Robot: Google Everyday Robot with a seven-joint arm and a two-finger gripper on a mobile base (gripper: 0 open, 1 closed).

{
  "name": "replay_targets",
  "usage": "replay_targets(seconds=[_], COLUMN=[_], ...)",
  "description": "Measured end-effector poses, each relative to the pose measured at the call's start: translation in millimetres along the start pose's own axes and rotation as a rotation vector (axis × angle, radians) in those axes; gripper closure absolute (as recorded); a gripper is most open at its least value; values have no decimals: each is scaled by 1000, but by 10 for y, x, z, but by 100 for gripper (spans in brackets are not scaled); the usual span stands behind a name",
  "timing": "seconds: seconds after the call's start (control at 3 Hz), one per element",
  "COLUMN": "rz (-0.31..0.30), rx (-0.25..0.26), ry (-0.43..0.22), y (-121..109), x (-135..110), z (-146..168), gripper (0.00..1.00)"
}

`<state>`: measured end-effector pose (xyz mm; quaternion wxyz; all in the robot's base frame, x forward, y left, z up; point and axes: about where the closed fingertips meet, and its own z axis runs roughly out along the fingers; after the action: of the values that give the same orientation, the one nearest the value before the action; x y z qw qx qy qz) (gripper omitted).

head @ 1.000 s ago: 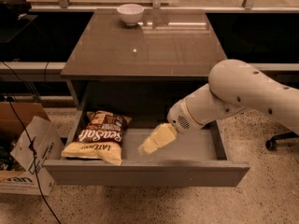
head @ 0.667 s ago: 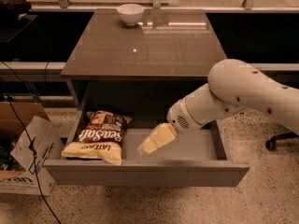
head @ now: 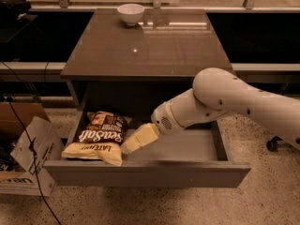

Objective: Pick brown chip bag from top drawer and place on counter

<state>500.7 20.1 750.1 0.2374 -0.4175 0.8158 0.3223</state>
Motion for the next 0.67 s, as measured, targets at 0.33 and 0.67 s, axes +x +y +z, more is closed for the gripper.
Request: replay_targets(seconds=[0.33, 0.67], rz=[10, 49], rx=[-78, -154], ry=[-32, -67], y=[84, 156], x=[-126, -235], z=[297, 639], gripper=[0, 0])
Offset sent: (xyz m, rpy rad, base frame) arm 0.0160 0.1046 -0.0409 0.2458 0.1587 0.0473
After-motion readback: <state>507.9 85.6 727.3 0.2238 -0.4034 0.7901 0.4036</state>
